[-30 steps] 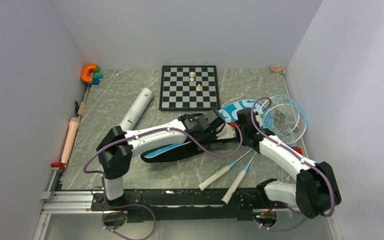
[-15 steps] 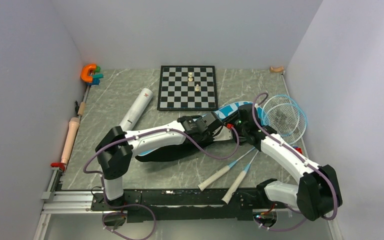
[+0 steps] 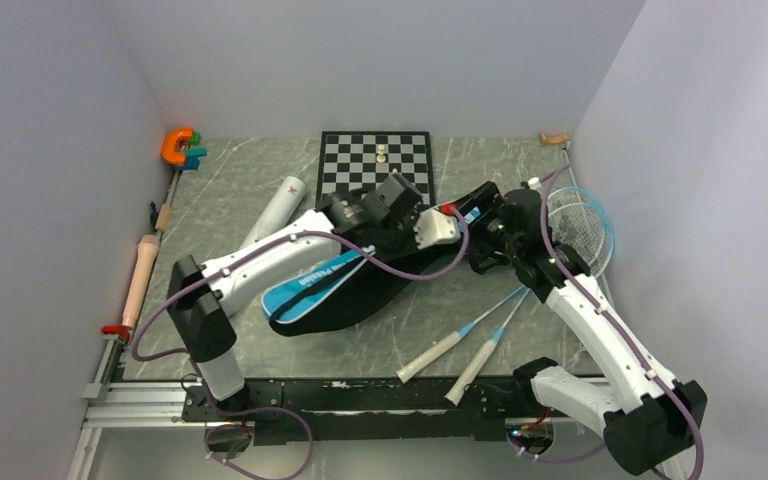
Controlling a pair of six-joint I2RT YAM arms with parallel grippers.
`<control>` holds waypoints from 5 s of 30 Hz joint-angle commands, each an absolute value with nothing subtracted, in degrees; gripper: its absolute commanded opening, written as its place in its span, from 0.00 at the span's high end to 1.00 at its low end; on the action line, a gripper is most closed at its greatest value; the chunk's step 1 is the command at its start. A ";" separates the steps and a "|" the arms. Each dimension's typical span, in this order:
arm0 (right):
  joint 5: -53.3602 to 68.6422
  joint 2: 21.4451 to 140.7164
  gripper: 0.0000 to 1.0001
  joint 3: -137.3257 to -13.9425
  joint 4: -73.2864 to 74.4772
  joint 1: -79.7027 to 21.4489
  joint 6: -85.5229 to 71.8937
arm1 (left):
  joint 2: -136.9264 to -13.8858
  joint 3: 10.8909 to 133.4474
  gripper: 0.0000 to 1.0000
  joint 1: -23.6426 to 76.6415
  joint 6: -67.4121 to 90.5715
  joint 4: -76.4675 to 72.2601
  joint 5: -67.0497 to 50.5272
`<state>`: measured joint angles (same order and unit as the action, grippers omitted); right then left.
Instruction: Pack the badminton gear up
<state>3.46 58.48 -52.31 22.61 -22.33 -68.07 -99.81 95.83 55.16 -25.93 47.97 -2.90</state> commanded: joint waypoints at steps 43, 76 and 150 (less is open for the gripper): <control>13.04 45.10 0.11 -45.53 29.24 -24.00 -69.00 | -79.81 86.39 1.00 34.17 -17.35 59.53 -19.79; 1.12 46.87 1.00 -43.95 24.16 -25.40 -74.06 | -80.01 83.01 1.00 34.71 -21.35 62.53 -25.06; -15.54 83.16 0.58 -45.00 40.29 -5.21 -64.99 | -62.32 82.14 1.00 26.63 -18.49 60.56 -7.35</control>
